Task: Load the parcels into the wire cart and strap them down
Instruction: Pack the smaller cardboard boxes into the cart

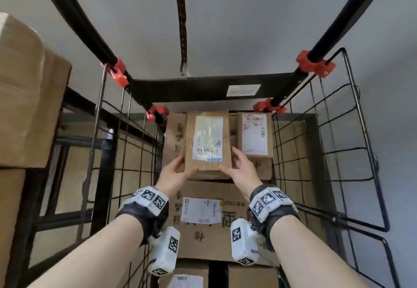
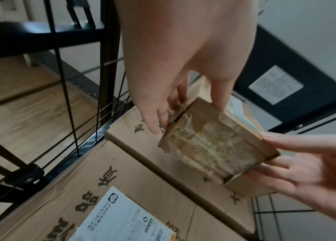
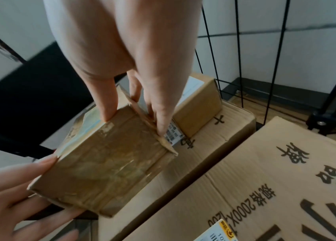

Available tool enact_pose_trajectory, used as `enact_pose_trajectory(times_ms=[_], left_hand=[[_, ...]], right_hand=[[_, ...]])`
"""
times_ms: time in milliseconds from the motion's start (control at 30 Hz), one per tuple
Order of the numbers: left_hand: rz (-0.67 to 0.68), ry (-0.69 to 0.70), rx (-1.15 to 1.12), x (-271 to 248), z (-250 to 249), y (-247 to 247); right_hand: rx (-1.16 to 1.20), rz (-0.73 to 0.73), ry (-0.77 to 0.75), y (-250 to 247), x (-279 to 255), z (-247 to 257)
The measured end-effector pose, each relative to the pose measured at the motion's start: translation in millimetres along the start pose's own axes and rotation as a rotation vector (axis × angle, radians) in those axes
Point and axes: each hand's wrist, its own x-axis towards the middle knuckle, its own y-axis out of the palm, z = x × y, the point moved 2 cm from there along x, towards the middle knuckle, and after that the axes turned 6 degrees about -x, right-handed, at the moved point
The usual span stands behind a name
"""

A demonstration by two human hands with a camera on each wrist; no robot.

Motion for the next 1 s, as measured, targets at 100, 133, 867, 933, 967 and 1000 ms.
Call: enact_pose_trajectory(times_ms=[100,133,867,933,967,1000], left_hand=[[0.048,-0.062,0.006,22,14,10],[0.057,-0.075,-0.003,27,17,11],[-0.001,-0.009,0.239,28,12,25],[0.002,0.007,0.308,5,2,22],[0.006,0.024,0.350,-11,-4,20],[0.010,0.044,0.397,-28,-9,18]], right_hand=[[-0.002,-0.002,0.034,-2,19,-16],[-0.004,-0.004,0.034,-3,24,-20],[-0.280,-0.173,0.062,-26,-11,-28],[-0.384,-0.175,0.056,-32,-36,-20],[-0.426,-0.172,0.048,-33,-51,-15],[-0.468,-0.166,0.030,-35,-66,-9]])
